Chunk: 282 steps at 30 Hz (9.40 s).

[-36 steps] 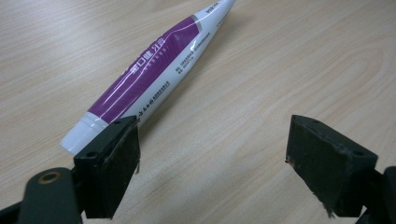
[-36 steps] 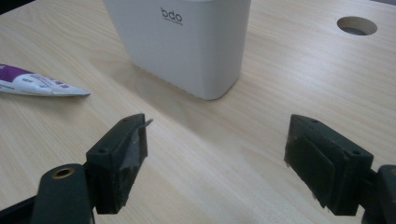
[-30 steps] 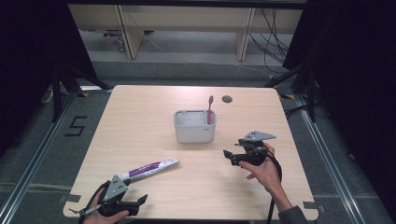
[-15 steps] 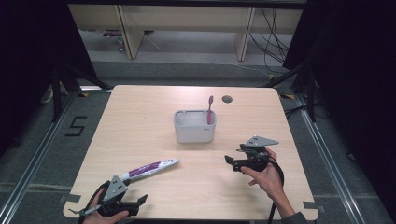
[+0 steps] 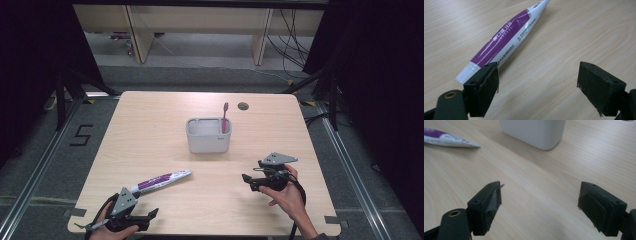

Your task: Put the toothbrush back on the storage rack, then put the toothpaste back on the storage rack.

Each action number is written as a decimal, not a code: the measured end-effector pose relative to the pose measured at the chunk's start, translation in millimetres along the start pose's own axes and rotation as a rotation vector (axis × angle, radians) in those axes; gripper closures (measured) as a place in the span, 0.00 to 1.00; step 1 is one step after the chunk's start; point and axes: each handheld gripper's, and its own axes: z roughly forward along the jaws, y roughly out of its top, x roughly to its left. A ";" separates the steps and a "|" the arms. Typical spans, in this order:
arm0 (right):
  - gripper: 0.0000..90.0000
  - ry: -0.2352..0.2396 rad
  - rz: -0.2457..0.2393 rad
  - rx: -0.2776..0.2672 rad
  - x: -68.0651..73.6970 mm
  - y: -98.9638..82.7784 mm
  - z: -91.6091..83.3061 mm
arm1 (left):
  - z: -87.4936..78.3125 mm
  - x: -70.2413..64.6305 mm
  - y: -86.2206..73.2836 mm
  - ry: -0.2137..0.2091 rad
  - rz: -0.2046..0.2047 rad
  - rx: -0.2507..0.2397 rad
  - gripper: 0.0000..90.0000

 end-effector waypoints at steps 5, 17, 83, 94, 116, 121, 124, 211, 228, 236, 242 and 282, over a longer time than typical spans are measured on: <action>0.22 0.008 -0.018 0.009 -0.3 -5.8 -2.2 | 0.4 1.2 -0.4 0.001 -0.004 -0.014 0.19; 0.19 0.017 -0.021 0.059 6.3 -25.7 -8.0 | 0.9 2.1 -0.8 0.004 -0.008 -0.007 0.19; 0.22 0.031 -0.040 0.150 10.8 -67.9 -29.9 | 36.2 24.4 63.4 -0.006 0.114 0.166 0.25; 0.22 0.024 -0.021 0.135 14.1 -68.7 -29.2 | 55.7 30.9 77.1 -0.012 0.171 0.245 0.29; 0.23 0.034 -0.030 0.159 12.0 -68.0 -30.7 | 80.7 38.0 84.9 -0.087 0.241 0.387 0.45; 0.23 0.035 -0.025 0.160 12.1 -68.0 -31.4 | 85.2 35.1 87.5 -0.095 0.267 0.404 0.53; 0.23 0.040 -0.039 0.154 11.4 -67.7 -31.1 | 86.4 35.4 89.0 -0.099 0.284 0.413 0.56; 0.24 0.052 0.013 0.145 10.4 -67.9 -32.1 | 47.6 52.1 186.7 -0.039 0.035 -0.206 0.82; 0.24 0.054 -0.003 0.132 8.5 -67.9 -31.7 | 67.5 41.8 222.6 -0.045 0.010 -0.317 0.82; 0.24 0.053 -0.005 0.134 8.7 -67.7 -31.9 | 75.3 31.7 234.7 -0.061 0.013 -0.339 0.82; 0.24 0.049 -0.013 0.127 8.2 -67.3 -32.0 | 81.3 26.5 244.3 -0.059 0.013 -0.354 0.82; 0.24 0.069 -0.012 0.121 10.0 -66.2 -33.5 | 153.7 11.7 275.4 -0.076 -0.020 -0.384 0.81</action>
